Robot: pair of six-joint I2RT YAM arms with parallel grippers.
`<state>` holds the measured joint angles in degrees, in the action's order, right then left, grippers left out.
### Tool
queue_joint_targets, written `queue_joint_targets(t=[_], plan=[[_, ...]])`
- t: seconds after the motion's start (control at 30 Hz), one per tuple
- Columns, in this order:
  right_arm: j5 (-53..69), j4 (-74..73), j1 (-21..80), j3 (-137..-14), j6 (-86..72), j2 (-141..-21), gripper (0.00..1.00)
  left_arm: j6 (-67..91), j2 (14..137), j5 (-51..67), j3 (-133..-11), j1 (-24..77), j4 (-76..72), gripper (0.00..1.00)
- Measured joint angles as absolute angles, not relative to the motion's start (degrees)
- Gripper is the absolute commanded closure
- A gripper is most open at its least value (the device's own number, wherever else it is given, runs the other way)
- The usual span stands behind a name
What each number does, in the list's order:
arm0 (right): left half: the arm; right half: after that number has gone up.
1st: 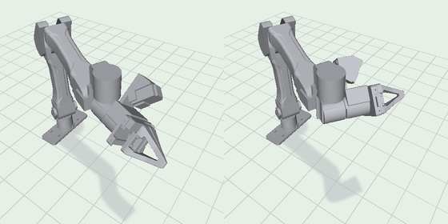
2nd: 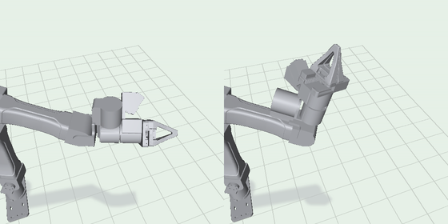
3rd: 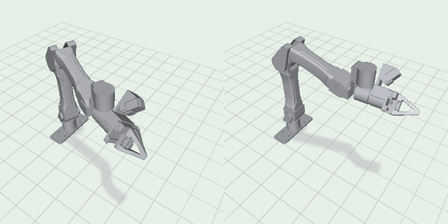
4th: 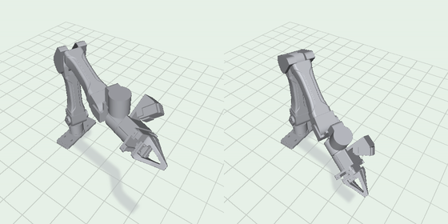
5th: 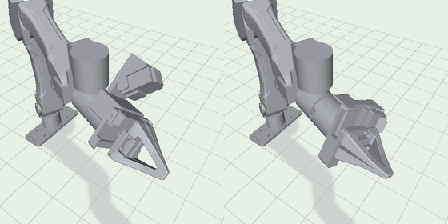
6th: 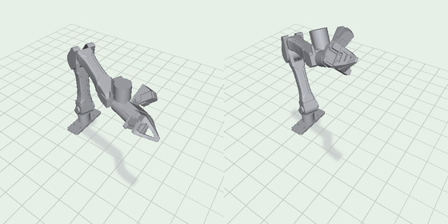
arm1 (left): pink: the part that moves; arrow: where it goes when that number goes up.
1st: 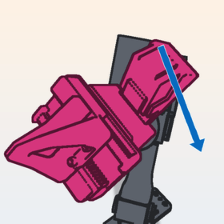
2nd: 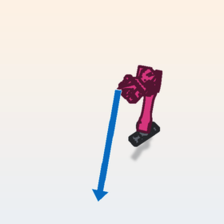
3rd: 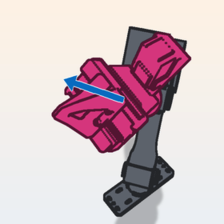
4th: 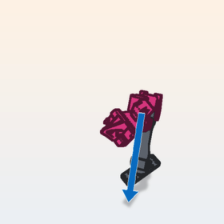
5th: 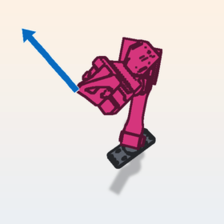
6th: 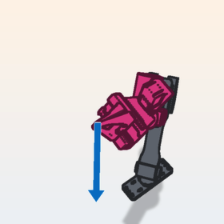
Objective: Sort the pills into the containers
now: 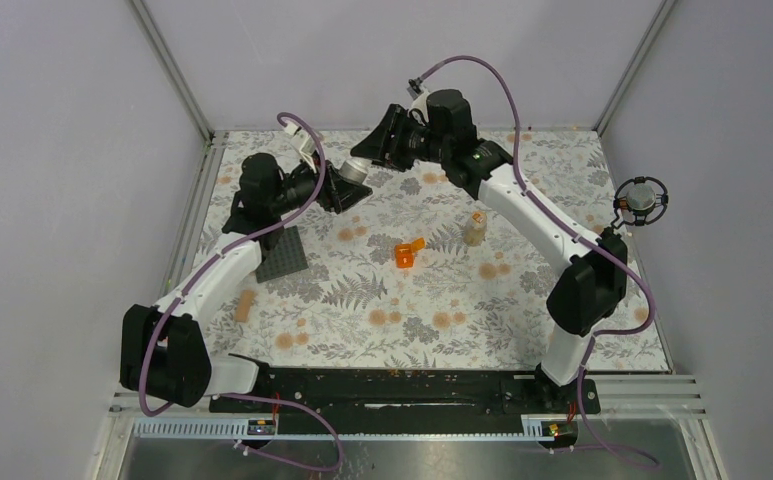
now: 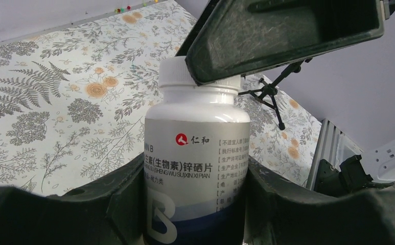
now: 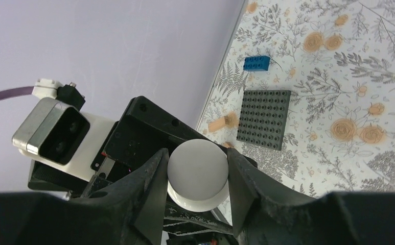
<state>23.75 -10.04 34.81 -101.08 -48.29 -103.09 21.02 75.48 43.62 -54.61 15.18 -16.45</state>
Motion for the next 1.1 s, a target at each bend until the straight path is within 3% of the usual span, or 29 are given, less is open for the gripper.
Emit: queue_joint_targets(t=[0.23,0.47,0.5,0.53,0.57,0.6,0.67,0.83,1.1], plan=[[29.47,-3.44,33.76,-95.88,-38.94,-100.36,1.00,21.04,75.48,46.15,-54.63,15.46,-16.67,1.00],[48.16,18.06,30.30,-82.98,-35.66,-93.60,0.99,32.34,76.05,60.20,-53.63,16.03,-29.54,1.00],[50.00,21.32,30.06,-81.93,-35.99,-93.03,0.76,35.77,76.66,61.98,-53.19,16.05,-34.17,1.00],[50.76,22.92,29.93,-81.49,-36.05,-92.71,0.45,38.87,77.30,63.20,-52.84,16.08,-38.48,1.00],[50.78,23.92,29.87,-81.12,-36.23,-92.31,0.27,41.21,77.91,63.75,-52.66,16.05,-41.65,1.00],[50.26,24.27,29.87,-80.90,-36.32,-91.92,0.17,43.77,78.67,64.03,-52.47,16.05,-45.08,1.00],[48.34,22.46,29.89,-80.71,-36.25,-91.18,0.10,47.11,79.83,63.29,-52.34,15.92,-49.93,1.00],[38.04,13.15,30.61,-82.65,-37.17,-91.09,0.09,45.74,79.92,58.04,-52.34,15.68,-49.34,1.00],[25.96,-7.07,32.45,-98.50,-41.69,-97.58,0.14,28.49,77.97,46.26,-53.56,20.27,-28.73,1.00]])
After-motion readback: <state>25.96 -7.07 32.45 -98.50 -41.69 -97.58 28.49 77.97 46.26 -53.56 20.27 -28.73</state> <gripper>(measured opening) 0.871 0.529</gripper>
